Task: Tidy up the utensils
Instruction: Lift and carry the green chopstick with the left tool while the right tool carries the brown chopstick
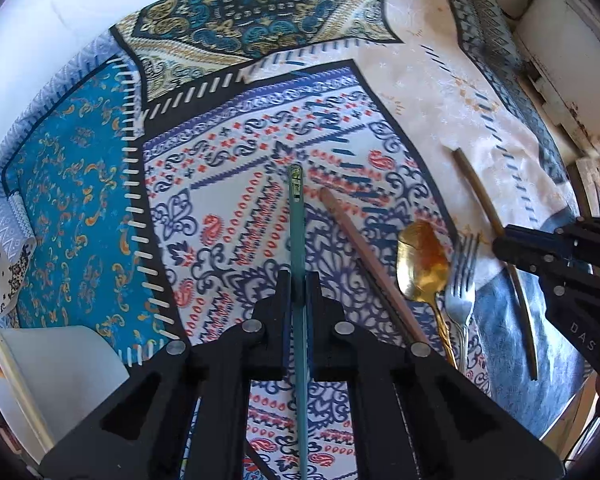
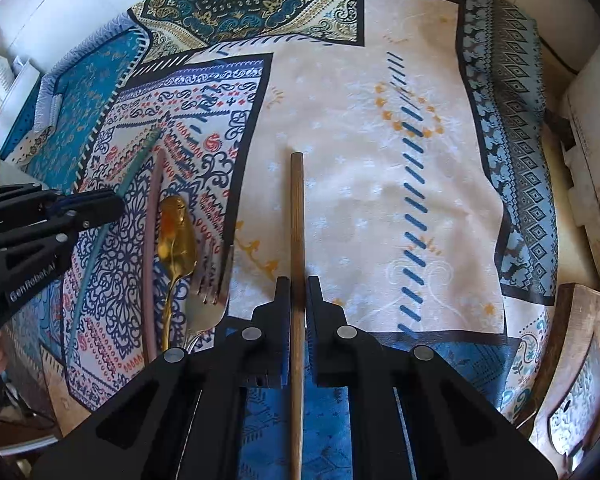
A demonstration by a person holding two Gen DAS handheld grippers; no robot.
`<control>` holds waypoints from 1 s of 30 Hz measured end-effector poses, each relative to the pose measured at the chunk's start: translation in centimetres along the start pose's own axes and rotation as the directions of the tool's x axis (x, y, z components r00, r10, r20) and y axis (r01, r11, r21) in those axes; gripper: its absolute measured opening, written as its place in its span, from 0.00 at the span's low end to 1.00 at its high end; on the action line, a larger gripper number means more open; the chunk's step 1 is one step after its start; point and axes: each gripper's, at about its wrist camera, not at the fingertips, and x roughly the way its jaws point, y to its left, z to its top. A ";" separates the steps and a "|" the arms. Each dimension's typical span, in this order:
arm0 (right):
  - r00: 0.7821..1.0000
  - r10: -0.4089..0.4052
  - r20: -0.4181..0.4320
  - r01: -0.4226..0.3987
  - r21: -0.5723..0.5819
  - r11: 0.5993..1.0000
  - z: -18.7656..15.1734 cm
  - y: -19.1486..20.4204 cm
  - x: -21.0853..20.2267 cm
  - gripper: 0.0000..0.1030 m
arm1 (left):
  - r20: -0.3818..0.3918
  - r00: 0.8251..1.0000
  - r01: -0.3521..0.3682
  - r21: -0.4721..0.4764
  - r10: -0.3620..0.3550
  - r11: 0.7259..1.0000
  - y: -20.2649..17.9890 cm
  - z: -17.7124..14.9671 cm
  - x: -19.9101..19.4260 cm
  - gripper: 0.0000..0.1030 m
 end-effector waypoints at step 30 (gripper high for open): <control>0.930 0.052 0.363 -0.042 -0.036 0.998 -3.1 7.2 -14.2 0.06 | 0.343 0.939 0.037 -0.122 0.007 0.992 4.2 -9.7 -15.9 0.04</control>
